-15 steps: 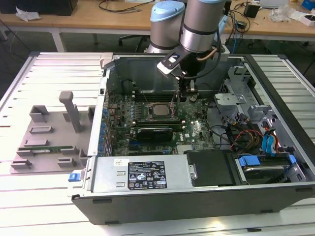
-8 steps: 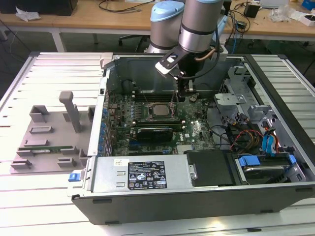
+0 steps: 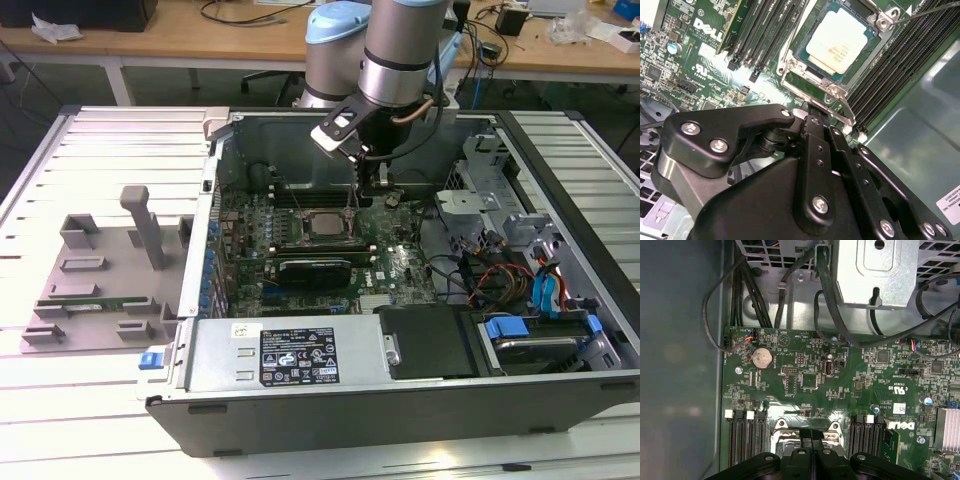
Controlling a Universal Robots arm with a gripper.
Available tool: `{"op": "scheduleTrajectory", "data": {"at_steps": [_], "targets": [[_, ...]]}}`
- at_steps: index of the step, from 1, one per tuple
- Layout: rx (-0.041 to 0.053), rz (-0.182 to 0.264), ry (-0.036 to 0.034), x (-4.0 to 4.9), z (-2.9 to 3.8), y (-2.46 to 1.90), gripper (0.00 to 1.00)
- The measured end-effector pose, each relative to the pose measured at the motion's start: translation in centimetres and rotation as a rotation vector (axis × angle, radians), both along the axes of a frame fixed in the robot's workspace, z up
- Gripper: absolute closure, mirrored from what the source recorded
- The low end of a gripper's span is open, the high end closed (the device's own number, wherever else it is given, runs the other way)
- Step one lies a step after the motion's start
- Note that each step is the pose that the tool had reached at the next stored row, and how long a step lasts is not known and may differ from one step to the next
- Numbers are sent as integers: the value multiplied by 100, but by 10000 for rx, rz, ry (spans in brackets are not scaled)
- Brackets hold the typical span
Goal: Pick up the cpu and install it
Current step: 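Close the cpu cover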
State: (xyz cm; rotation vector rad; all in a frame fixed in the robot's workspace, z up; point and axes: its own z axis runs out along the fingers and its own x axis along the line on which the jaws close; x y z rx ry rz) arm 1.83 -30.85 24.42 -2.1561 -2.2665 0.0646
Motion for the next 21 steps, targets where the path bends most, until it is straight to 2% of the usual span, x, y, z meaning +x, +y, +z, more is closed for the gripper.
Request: {"op": "scheduleTrajectory", "data": {"at_steps": [10,21], "targets": [[0,0,1,-83,-2,0,89],[0,0,1,-153,-39,0,89]]}}
